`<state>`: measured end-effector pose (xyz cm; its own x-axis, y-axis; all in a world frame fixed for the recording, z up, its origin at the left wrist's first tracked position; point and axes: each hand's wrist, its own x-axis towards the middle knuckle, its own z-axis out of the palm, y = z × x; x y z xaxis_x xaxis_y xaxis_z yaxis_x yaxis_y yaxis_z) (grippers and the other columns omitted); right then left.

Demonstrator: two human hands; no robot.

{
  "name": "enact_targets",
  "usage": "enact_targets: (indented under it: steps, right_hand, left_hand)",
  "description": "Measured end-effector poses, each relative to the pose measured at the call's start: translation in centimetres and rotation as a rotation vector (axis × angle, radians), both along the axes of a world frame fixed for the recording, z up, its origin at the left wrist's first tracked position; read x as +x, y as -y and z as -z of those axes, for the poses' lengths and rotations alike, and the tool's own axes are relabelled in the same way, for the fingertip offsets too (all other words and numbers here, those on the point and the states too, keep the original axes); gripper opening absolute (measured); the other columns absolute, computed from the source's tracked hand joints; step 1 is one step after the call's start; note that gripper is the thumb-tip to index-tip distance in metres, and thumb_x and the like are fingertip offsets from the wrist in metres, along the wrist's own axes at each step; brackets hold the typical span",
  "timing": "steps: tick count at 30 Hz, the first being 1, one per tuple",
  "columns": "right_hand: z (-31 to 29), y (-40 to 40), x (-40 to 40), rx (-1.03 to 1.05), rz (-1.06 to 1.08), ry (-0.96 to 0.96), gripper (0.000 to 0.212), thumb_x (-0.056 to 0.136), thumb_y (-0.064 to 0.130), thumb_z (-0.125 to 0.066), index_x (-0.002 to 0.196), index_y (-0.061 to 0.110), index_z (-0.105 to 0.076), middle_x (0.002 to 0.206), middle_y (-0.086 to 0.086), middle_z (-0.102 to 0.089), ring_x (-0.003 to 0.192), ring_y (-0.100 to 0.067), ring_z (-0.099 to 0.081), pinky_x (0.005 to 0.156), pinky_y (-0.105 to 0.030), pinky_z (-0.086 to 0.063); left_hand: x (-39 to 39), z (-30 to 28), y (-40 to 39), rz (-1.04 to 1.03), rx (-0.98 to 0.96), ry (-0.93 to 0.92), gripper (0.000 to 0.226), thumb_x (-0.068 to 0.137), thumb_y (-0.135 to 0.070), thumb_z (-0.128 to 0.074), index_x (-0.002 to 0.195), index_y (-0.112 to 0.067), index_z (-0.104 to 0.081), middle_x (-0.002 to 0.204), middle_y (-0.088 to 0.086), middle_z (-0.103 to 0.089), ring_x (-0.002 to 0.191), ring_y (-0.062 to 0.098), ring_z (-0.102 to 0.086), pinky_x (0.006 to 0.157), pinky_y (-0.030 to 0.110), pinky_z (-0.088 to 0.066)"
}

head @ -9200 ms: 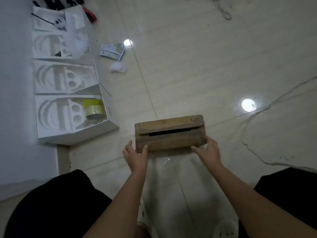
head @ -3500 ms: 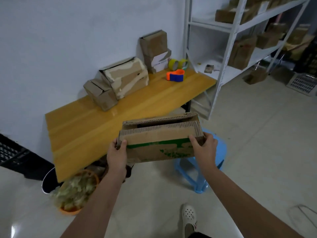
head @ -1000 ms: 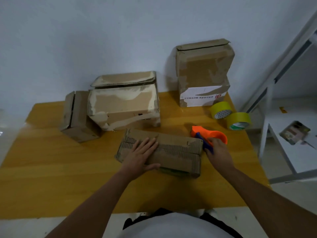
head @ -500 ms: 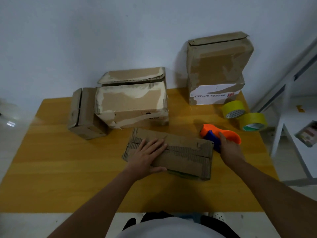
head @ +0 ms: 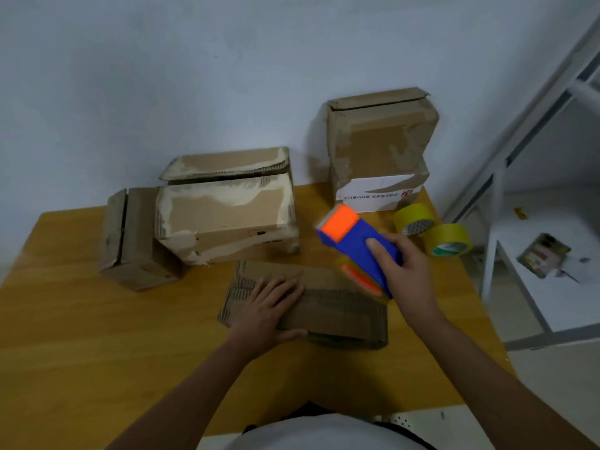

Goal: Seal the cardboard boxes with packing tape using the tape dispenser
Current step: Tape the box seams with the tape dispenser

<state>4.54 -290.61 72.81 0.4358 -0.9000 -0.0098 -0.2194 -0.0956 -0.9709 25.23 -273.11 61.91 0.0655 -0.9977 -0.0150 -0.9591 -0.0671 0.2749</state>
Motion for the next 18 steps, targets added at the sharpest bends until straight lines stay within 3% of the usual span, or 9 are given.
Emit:
enact_targets:
  steps: [5,9,12,14,18]
  right_hand:
    - [1.6,-3.0,4.0,-0.061,-0.151,-0.148,0.031,0.082,0.062,-0.058,0.08,0.03,-0.061,0.068,0.01,-0.06,0.061,-0.003,-0.059,0.048,-0.017,-0.041]
    - [3.1,-3.1,3.7,-0.099,-0.141,-0.192,0.036,0.079,0.065,-0.053,0.084,0.031,-0.062,0.072,0.013,-0.063,0.065,0.0,-0.061,0.05,-0.015,-0.045]
    - [3.3,-2.9,3.2,-0.064,-0.189,-0.167,0.029,0.082,0.061,-0.055,0.082,0.033,-0.06,0.074,0.02,-0.063,0.064,-0.001,-0.062,0.051,-0.014,-0.045]
    - [3.3,-2.8,3.0,-0.061,-0.209,-0.166,0.028,0.084,0.06,-0.054,0.086,0.034,-0.062,0.077,0.017,-0.065,0.064,-0.002,-0.063,0.051,-0.016,-0.045]
    - [3.5,-2.2,2.7,-0.129,-0.278,-0.263,0.039,0.085,0.062,-0.049,0.105,0.033,-0.066,0.081,0.009,-0.068,0.067,-0.004,-0.064,0.056,-0.029,-0.052]
  left_hand:
    - [-0.4,0.1,0.9,0.0,-0.046,-0.019,0.086,0.086,-0.075,-0.044,0.149,-0.017,-0.04,0.155,0.003,-0.038,0.146,0.023,-0.027,0.122,0.053,-0.011]
    - [1.6,0.1,0.1,0.021,0.026,-0.037,0.084,0.089,-0.075,-0.035,0.156,-0.025,-0.025,0.162,-0.004,-0.025,0.151,0.018,-0.015,0.124,0.05,0.0]
    - [4.6,0.1,-2.0,-0.128,-0.027,-0.056,0.072,0.09,-0.073,-0.03,0.152,-0.038,-0.024,0.161,-0.015,-0.015,0.152,0.018,0.003,0.119,0.048,0.014]
    - [6.0,0.4,-3.4,-0.271,-0.02,-0.173,0.062,0.091,-0.068,-0.035,0.148,-0.046,-0.024,0.16,-0.02,-0.011,0.152,0.016,0.009,0.118,0.049,0.013]
    - [5.6,1.2,-3.5,-0.401,-0.073,-0.591,0.051,0.094,-0.037,-0.059,0.142,-0.041,-0.041,0.158,-0.019,-0.02,0.15,0.01,-0.006,0.123,0.043,-0.011]
